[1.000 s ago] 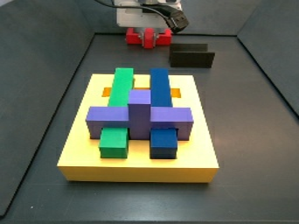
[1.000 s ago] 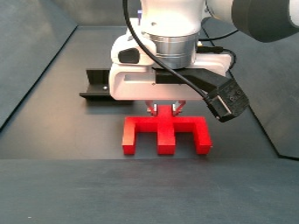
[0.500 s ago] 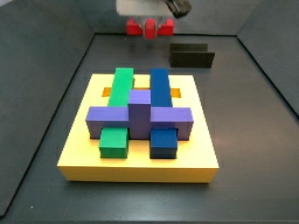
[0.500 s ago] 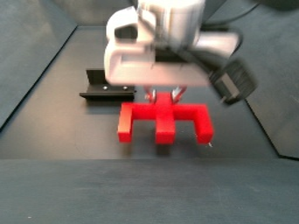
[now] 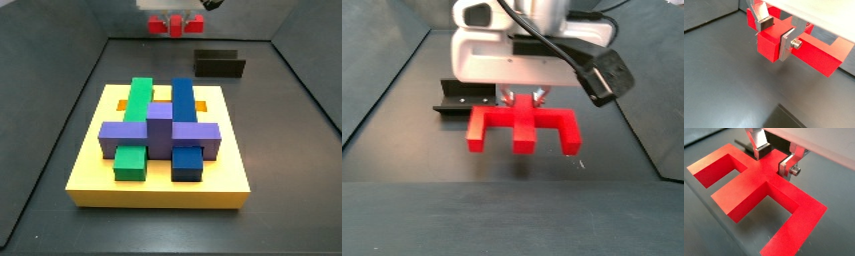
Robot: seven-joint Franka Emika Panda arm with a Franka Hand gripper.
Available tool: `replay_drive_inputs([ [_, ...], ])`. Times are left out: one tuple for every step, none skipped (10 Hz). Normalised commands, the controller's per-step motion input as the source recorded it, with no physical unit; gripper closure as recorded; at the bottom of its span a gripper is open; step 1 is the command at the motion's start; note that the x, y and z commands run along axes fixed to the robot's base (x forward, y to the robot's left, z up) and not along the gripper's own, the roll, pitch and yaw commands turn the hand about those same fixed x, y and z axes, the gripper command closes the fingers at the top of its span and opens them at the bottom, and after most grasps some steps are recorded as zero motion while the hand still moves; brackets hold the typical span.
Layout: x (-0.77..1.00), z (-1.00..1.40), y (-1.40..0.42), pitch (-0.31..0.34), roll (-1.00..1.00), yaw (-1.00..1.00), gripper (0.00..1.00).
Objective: Pick up the red object. Move up. Place the red object on the fixture. Regrasp the red object. Move to above the board. Insert the red object.
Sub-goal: Place the red object on the fixture.
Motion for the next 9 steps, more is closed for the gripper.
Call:
replay_drive_inputs([
  [0.39,0.58,-0.14,-0.157,-0.94,-0.17,1.00],
  [0.25,0.18,0.00,-0.394,-1.00,-0.17,1.00],
  [0.26,0.14,0.00,-0.409,-1.00,-0.17,1.00],
  [0.31,0.13,0.00,-0.334,-1.00,-0.14,1.00],
  [0.31,0.13,0.00,-0.306,-1.00,-0.12,1.00],
  [0.32,0.13,0.00,-0.260,-1.00,-0.10,1.00],
  [0.59,0.22,-0.16,0.000,-1.00,-0.02,1.00],
  [0.71,0.31,-0.33,0.086,-0.91,0.00,1.00],
  [0.79,0.28,-0.45,0.260,-0.66,0.01,1.00],
])
